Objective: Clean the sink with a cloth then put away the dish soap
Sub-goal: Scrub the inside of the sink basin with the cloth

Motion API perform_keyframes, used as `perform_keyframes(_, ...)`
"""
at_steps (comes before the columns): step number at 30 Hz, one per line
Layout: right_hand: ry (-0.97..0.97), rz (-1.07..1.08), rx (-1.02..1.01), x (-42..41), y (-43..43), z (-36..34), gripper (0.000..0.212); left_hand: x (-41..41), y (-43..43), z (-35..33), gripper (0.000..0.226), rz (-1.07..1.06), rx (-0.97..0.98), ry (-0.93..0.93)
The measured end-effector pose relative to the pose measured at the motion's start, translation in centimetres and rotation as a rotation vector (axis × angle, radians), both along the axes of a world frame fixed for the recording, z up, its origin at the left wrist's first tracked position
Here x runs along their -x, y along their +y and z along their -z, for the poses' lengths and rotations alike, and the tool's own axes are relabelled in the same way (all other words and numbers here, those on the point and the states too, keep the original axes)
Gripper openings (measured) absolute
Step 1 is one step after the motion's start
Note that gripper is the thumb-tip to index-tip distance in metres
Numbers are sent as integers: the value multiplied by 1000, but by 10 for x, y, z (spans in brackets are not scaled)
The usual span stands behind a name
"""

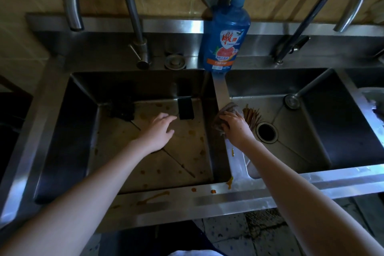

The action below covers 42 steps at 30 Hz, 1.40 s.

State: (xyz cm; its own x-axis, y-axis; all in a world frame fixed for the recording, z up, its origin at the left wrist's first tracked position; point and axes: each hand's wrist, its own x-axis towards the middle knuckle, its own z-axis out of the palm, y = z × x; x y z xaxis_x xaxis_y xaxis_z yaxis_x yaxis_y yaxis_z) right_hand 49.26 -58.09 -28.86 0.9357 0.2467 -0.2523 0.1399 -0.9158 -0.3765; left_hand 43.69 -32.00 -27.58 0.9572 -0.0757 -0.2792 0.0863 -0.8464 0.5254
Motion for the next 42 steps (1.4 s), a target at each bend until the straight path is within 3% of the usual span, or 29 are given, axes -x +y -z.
perform_keyframes(26, -65, 105, 32, 159, -25, 0, 33, 89, -6, -4, 43, 98, -19, -20)
perform_keyframes(33, -143, 89, 13, 170, -26, -2, 29, 113, -2, -2, 43, 78, 23, 34)
perform_keyframes(42, -78, 33, -83, 160, -45, -5, 31, 129, 3, -3, 44, -17, 55, 33)
